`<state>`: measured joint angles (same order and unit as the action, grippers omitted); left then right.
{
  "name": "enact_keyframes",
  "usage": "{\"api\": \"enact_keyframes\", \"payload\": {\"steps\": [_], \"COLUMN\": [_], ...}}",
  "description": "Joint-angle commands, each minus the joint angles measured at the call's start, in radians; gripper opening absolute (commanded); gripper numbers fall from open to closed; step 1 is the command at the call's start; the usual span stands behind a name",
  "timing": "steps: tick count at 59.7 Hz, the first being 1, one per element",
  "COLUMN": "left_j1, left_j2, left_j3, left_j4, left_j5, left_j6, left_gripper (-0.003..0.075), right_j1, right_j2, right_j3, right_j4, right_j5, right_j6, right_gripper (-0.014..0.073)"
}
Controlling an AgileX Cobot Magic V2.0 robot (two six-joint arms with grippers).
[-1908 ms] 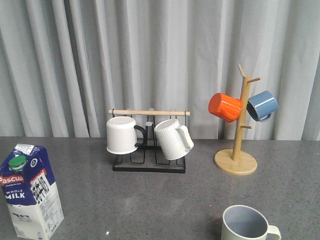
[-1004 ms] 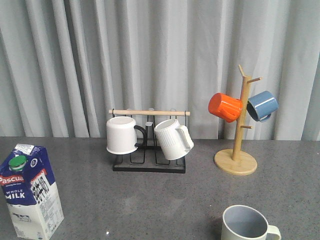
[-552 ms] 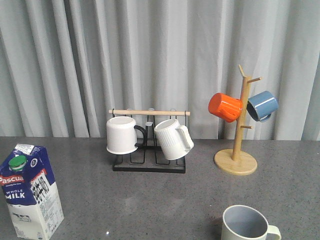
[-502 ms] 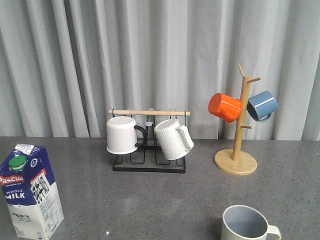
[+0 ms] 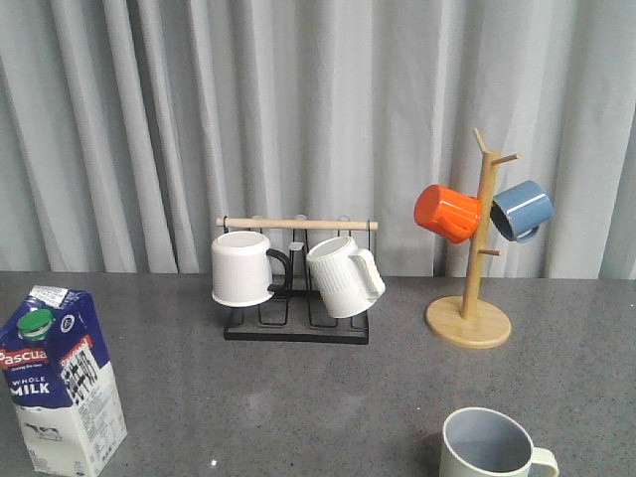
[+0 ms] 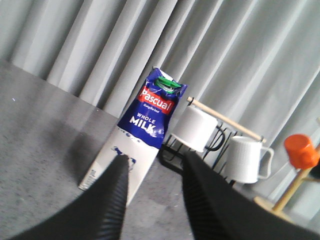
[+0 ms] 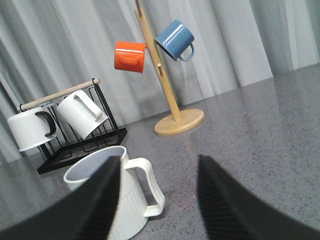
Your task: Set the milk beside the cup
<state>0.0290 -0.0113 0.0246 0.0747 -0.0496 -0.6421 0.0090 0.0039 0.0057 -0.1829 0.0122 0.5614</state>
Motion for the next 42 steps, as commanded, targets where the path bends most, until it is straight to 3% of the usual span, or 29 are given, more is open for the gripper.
{"api": "enact_keyframes", "payload": {"steps": [1, 6, 11, 24, 33, 42], "left_j1": [-0.001, -0.001, -0.001, -0.001, -0.001, -0.001], "left_j2": [-0.013, -0.013, -0.012, 0.030, 0.176, 0.312], "left_j3": [0.016, 0.016, -0.013, -0.295, -0.461, -0.566], "left_j4": [-0.033, -0.049, -0.008, 0.309, 0.278, 0.116], "left_j5": [-0.119, -0.201, -0.214, 0.175, 0.376, 0.455], "left_j6": [-0.122, -0.211, -0.215, -0.186, -0.030, 0.222], "left_gripper": [0.0377, 0.0405, 0.0404, 0.0405, 0.0405, 0.0400], "right_j1": [-0.006, -0.006, -0.006, -0.005, -0.005, -0.005], "right_j2": [0.016, 0.016, 0.031, 0.229, 0.454, 0.653], "right_j3": [-0.035, -0.046, -0.118, -0.421, -0.591, -0.634], "right_j4": [0.002, 0.010, 0.008, -0.007, 0.231, 0.526], "right_j5": [-0.115, -0.187, -0.085, 0.211, 0.407, 0.495], "right_j6": [0.009, 0.034, 0.050, -0.129, -0.444, -0.750], "right_gripper": [0.0496, 0.0500, 0.0483, 0.0462, 0.0463, 0.0463]}}
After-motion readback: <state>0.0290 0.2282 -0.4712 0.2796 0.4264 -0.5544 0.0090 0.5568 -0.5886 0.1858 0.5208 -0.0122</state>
